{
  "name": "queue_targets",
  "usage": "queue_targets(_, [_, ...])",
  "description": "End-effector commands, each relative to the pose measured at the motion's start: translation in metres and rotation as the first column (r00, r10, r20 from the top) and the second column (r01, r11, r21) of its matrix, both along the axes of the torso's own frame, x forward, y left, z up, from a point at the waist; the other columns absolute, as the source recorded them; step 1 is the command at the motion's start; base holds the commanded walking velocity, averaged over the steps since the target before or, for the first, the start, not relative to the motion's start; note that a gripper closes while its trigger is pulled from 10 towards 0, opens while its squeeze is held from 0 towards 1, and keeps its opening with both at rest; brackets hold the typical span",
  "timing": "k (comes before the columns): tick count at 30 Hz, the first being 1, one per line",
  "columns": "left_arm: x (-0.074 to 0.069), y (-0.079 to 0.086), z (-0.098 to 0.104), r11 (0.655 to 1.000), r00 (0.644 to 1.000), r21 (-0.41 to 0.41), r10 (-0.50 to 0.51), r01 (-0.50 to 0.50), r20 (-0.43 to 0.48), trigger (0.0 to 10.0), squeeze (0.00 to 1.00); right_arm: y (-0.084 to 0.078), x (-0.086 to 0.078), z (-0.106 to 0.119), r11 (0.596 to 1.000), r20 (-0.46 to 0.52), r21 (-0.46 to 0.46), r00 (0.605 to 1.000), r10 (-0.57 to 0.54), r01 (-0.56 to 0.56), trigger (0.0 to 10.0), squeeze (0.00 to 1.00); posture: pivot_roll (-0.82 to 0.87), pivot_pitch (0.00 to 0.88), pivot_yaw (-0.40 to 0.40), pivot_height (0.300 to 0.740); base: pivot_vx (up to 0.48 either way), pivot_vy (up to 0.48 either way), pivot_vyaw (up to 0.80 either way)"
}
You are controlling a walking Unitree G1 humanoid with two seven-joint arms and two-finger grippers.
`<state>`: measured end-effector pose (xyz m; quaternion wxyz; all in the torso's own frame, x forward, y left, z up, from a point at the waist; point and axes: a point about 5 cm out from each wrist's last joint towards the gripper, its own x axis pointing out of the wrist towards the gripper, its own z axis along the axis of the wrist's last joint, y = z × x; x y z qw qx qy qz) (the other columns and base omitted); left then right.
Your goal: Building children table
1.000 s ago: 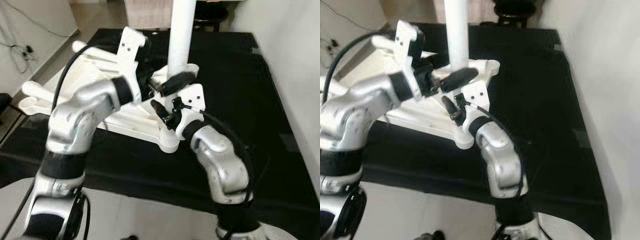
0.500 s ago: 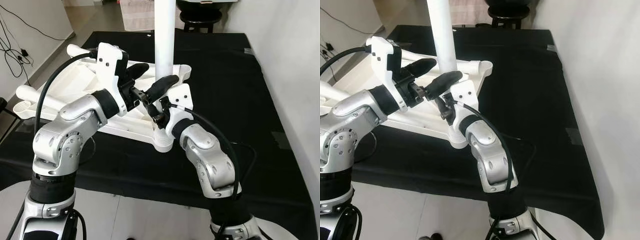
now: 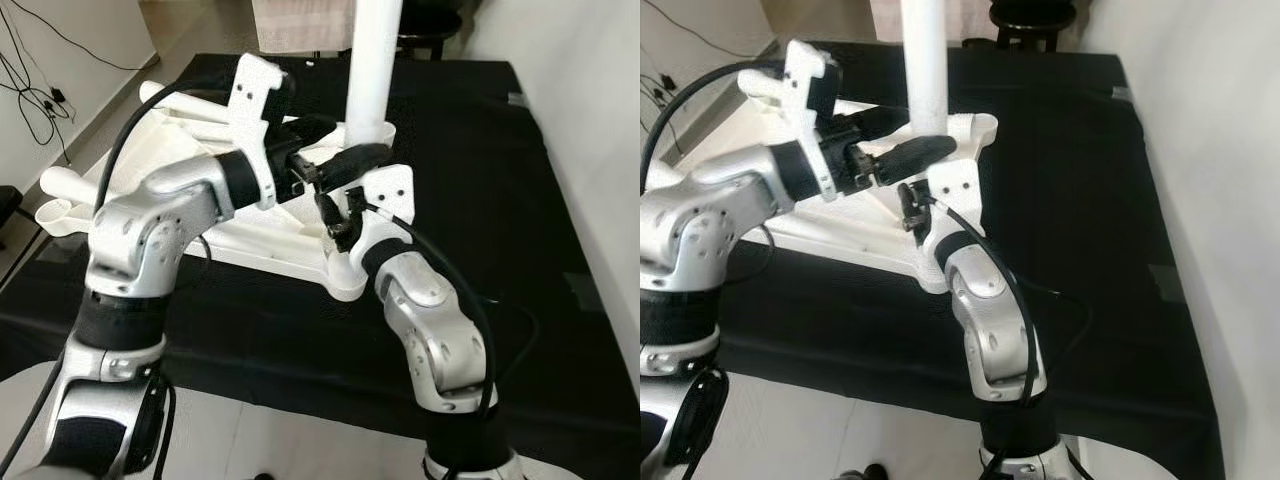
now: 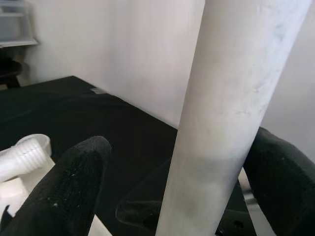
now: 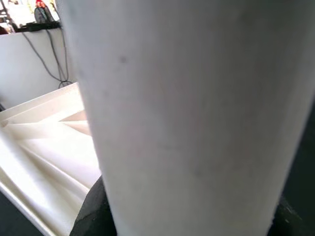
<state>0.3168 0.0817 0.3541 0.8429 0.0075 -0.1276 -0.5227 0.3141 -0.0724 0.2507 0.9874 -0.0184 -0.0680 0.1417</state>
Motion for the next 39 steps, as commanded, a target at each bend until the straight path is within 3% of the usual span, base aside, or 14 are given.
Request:
queue_targets(1, [-0.003, -0.014, 0.003, 0.996, 0.997, 0.051, -0.074, 0.074, 0.0, 10.0, 0.0, -0.007, 0.005, -0.038, 0.998, -0.204, -0.019, 0.977, -0.054, 0.052, 0.0, 0.0, -0.04, 0.248, 0.048, 0.74, 0.0, 0.0, 0.0])
queue_targets(10, [-0.009, -0.021, 0.024, 0.989, 0.988, 0.07, -0.136, 0.13, 0.079, 10.0, 0.0, -0.004, 0.003, -0.04, 0.999, -0.216, -0.013, 0.975, -0.05, 0.048, 0.0, 0.0, -0.04, 0.25, 0.051, 0.74, 0.0, 0.0, 0.0])
queue_targets(15, [-0.014, -0.022, 0.04, 0.986, 0.972, 0.038, -0.169, 0.165, 0.166, 10.0, 0.0, 0.0, 0.003, -0.041, 0.999, -0.232, 0.031, 0.972, -0.029, 0.037, 0.0, 0.0, -0.04, 0.25, 0.051, 0.74, 0.0, 0.0, 0.0])
queue_targets(24, [-0.013, -0.019, 0.037, 0.99, 0.972, 0.024, -0.142, 0.14, 0.187, 10.0, 0.0, 0.004, 0.002, -0.041, 0.998, -0.232, 0.056, 0.973, -0.001, 0.014, 0.0, 0.0, -0.03, 0.251, 0.053, 0.74, 0.0, 0.0, 0.0])
queue_targets(25, [-0.01, -0.019, 0.033, 0.991, 0.976, 0.026, -0.133, 0.13, 0.17, 3.9, 0.0, 0.004, 0.002, -0.04, 0.998, -0.231, 0.056, 0.973, 0.002, 0.011, 0.0, 0.0, -0.03, 0.251, 0.051, 0.74, 0.0, 0.0, 0.0])
queue_targets(26, [-0.008, -0.019, 0.029, 0.992, 0.98, 0.03, -0.124, 0.121, 0.155, 0.0, 0.0, 0.004, 0.002, -0.04, 0.998, -0.231, 0.057, 0.973, 0.004, 0.01, 0.0, 0.0, -0.03, 0.251, 0.051, 0.74, 0.0, 0.0, 0.0])
queue_targets(39, [-0.002, -0.018, 0.028, 0.994, 0.985, 0.025, -0.107, 0.105, 0.133, 0.0, 0.0, 0.005, 0.001, -0.038, 0.998, -0.225, 0.061, 0.974, 0.017, -0.004, 0.0, 0.0, -0.04, 0.254, 0.053, 0.74, 0.0, 0.0, 0.0])
